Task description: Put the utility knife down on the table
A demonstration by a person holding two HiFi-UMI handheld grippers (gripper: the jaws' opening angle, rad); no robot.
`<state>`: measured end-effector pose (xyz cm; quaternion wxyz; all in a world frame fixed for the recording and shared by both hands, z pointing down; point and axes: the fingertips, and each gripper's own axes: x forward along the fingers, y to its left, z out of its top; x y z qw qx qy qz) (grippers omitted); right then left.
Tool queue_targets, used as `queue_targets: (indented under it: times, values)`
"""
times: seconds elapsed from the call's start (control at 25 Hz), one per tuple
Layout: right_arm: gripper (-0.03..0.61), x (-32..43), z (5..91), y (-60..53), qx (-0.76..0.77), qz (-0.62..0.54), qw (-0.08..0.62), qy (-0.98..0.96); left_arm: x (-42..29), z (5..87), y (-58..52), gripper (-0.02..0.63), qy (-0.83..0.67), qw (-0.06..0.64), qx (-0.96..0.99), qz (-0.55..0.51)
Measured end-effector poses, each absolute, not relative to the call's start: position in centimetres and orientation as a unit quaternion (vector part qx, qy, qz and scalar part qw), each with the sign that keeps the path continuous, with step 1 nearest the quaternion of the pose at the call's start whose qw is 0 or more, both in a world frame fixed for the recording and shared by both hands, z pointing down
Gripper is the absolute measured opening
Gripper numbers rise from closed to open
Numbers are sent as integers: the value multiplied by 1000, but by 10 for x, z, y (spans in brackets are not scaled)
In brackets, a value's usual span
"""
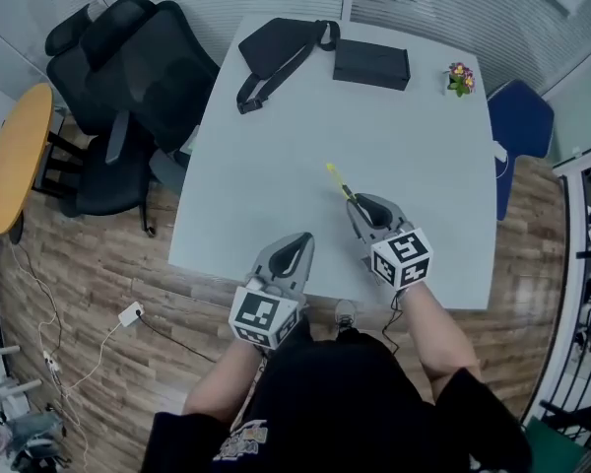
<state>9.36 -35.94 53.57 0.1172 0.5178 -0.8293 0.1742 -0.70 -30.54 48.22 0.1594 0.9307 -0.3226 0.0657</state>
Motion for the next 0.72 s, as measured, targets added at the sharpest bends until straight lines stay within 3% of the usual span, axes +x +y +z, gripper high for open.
queue_targets:
  times: [0.72]
  values:
    - [69, 92, 687, -364, 525, 289, 237, -765, -21, 532, -328, 5, -275, 203, 934, 108]
